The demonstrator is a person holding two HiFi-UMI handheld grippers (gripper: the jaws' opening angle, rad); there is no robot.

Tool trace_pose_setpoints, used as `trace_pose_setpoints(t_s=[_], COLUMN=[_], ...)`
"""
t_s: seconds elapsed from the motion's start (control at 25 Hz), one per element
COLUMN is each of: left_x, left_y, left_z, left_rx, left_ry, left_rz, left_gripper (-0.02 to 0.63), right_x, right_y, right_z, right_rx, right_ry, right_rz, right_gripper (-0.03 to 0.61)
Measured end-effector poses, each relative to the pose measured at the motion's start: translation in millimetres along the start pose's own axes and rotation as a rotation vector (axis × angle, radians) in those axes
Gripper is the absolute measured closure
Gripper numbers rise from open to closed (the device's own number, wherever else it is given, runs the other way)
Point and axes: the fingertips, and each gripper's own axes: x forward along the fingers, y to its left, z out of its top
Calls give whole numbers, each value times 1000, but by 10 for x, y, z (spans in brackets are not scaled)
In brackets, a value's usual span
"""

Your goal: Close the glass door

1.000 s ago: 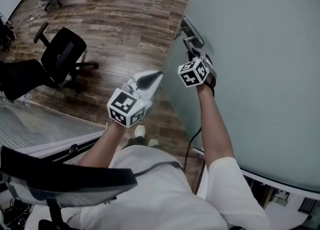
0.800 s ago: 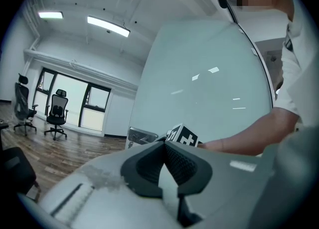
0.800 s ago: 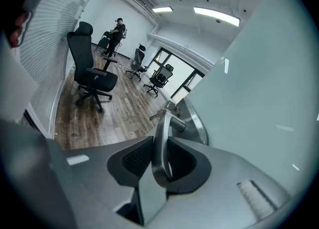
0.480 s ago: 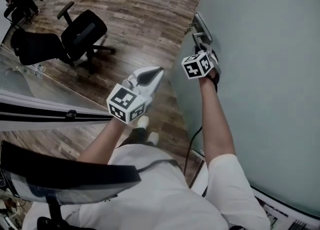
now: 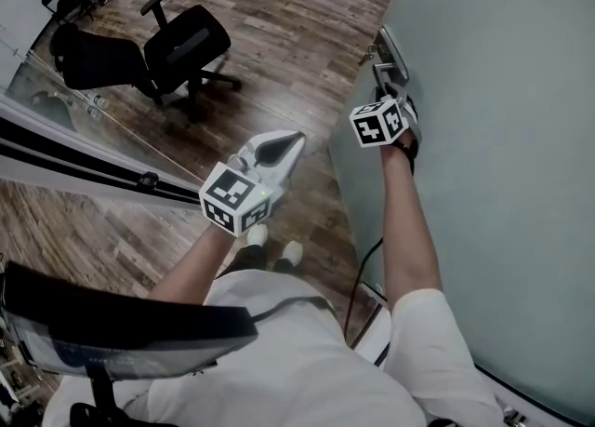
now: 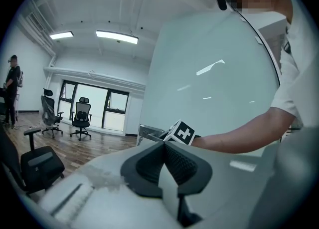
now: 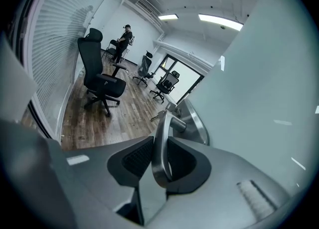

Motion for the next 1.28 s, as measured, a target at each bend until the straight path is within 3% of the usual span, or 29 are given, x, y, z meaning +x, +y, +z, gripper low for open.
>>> trace_pose_setpoints(t_s=[0.36, 0.8, 1.28], left_x=[-427, -1350, -1963], left_y=[108, 432, 600], left_z=[-68, -88, -154], left_rx=[8, 18, 22], left_ry=[-21, -54, -65], left_rz=[19, -6, -101], left_gripper=[612, 612, 612], right_x=[-101, -491, -889], right_y=[337, 1098, 1709], right_z=[155, 466, 707], right_rx=[-27, -96, -167], right_ry=[-10, -42, -29], right_rz=[21, 20, 14], right_gripper=[488, 485, 480])
